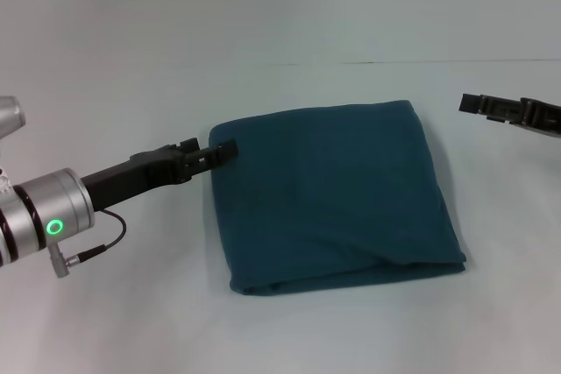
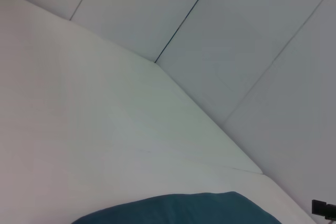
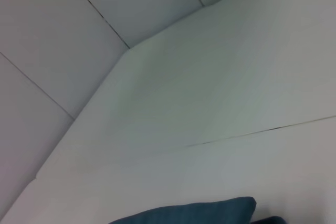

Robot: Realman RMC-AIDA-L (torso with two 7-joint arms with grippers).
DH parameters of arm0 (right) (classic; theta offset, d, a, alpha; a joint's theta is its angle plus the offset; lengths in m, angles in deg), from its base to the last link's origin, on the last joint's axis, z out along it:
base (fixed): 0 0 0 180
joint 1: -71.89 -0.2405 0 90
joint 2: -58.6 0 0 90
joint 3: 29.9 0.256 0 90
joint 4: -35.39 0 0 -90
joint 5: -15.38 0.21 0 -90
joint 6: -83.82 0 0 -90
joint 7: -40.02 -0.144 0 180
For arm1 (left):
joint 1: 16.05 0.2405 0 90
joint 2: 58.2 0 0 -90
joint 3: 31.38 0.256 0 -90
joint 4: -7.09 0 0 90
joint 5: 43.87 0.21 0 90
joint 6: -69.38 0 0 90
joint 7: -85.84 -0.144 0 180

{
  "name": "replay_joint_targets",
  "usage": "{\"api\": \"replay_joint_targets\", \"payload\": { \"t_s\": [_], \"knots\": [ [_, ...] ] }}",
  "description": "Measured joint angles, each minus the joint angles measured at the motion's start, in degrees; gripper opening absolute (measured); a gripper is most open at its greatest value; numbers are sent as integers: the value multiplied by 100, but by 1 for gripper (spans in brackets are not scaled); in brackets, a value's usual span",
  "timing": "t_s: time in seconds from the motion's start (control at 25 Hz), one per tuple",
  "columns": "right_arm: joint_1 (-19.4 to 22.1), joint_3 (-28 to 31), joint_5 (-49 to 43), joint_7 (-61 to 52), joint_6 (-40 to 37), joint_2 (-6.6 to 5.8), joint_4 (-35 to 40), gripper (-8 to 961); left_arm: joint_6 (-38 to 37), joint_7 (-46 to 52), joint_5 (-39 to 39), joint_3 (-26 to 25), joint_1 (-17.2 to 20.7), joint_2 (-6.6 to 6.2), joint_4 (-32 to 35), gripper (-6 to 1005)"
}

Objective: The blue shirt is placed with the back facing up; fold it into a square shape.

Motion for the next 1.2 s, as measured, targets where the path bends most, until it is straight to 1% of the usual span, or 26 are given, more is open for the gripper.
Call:
{"api": "replay_joint_targets", "payload": {
  "t_s": [0.12,0.2,0.28,0.36,0.48,0.68,0.88,1.0,1.12,1.2],
  "knots": [
    [-25,-80,-5,19,54,-1,-21,768,-28,-1,0,-12,0,6,2,900],
    [-65,-162,-5,43,147,26,-31,757,-52,-2,0,-13,5,6,11,899],
    [-130,-251,-7,71,270,77,-41,745,-71,-7,0,-16,13,2,16,899],
    [-222,-366,-7,177,399,160,-77,734,-117,-25,0,-11,17,-4,16,898],
    [-439,-634,-8,532,695,304,-269,648,-212,-59,2,25,18,-8,22,898],
    [-801,-1028,-7,895,1201,454,-646,506,-306,-109,11,43,37,-9,22,897],
    [-991,-1638,-7,947,1887,607,-732,299,-448,-143,12,46,75,-3,11,895],
    [-1048,-1846,-7,946,2199,660,-734,166,-576,-151,11,46,122,-4,13,895],
    [-1089,-1900,-6,947,2398,681,-736,29,-689,-195,12,46,165,-9,9,894],
    [-1114,-1906,-6,948,2524,686,-736,19,-738,-217,12,46,198,-12,8,893]
  ]
}}
